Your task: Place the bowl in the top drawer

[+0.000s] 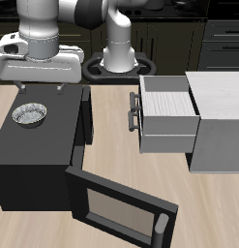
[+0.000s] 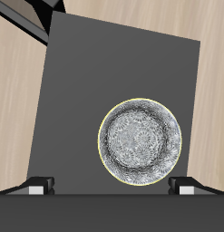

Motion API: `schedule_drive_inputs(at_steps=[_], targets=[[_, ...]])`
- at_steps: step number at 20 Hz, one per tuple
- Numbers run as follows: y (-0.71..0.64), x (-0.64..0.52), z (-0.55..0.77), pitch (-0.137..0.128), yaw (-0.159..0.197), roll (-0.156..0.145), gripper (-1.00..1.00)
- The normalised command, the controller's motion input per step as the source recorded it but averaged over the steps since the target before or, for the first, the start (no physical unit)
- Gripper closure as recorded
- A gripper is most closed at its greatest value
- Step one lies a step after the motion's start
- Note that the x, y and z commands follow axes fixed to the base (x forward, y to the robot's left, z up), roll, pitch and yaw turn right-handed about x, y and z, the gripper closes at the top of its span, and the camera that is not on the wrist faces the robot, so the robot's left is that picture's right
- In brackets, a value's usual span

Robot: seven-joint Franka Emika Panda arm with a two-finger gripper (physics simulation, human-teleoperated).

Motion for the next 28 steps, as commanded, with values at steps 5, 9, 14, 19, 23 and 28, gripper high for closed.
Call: schedule_drive_inputs(at_steps=[5,9,14,19,23,28], targets=[[0.1,0.05,-0.15,0.015,-0.002,0.018,-1.0],[0.02,0.01,-0.24,0.03,-0.014,0.011,-1.0],[-0.07,-0.01,-0.29,0.045,-0.022,0.003,-1.0],[-0.13,-0.05,-0.22,0.027,-0.005,-0.017,-1.0],[-0.13,-0.03,-0.2,0.026,-0.017,-0.012,-1.0],[-0.08,0.0,-0.37,0.061,-0.046,0.0,-1.0]])
